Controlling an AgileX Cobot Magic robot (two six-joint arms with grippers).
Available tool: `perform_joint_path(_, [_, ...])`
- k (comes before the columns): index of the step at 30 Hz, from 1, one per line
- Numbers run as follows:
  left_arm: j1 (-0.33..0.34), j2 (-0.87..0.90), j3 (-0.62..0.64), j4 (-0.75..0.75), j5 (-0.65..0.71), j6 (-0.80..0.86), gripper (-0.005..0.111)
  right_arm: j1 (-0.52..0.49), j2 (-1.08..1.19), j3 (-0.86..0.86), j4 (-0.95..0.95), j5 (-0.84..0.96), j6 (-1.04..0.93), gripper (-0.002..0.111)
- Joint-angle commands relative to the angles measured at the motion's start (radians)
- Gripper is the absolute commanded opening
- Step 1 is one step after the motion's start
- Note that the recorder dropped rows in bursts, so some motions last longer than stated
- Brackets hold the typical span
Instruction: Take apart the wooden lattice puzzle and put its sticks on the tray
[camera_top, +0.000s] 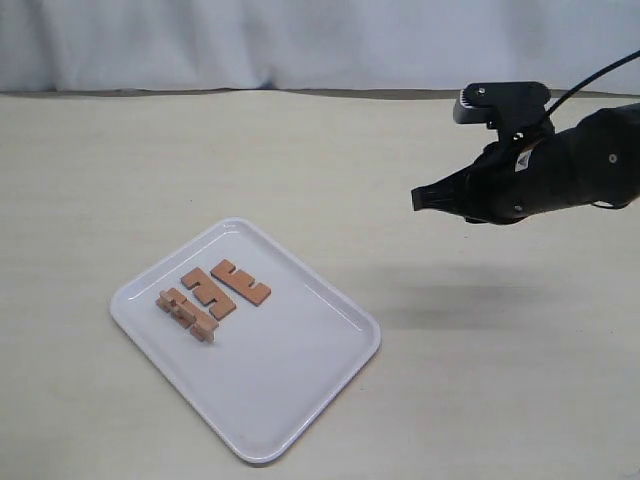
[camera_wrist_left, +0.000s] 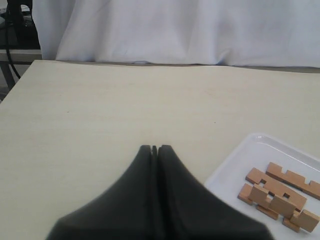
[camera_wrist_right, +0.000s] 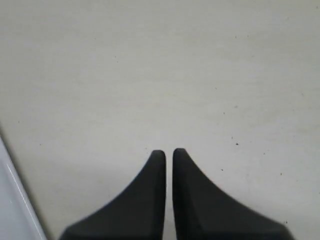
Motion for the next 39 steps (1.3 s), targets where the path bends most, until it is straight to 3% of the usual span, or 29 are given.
perform_joint_path(1, [-0.008, -0.001, 0.004, 0.001, -0.009, -0.004, 0.000, -0.006, -0.012, 0.009, -0.006, -0.056, 0.003, 0.005])
perform_joint_path(11, [-0.008, -0.001, 0.004, 0.001, -0.009, -0.004, 0.000, -0.015, -0.012, -0.004, -0.084, 0.000, -0.056, 0.005])
perform_joint_path(16, [-0.008, -0.001, 0.004, 0.000, -0.013, -0.004, 0.000, -0.099, -0.007, -0.160, -0.078, 0.387, -0.057, 0.005])
perform_joint_path(20, [-0.008, -0.001, 0.004, 0.000, -0.013, -0.004, 0.000, -0.111, -0.028, -0.161, -0.157, 0.539, -0.057, 0.005])
perform_joint_path(27, [-0.008, -0.001, 0.004, 0.000, -0.013, -0.004, 0.000, -0.222, -0.199, -0.062, -0.111, 0.543, -0.100, 0.005])
perform_joint_path(39, [-0.008, -0.001, 0.004, 0.002, -0.009, -0.004, 0.000, -0.227, -0.544, 0.157, -0.071, 0.277, -0.087, 0.005])
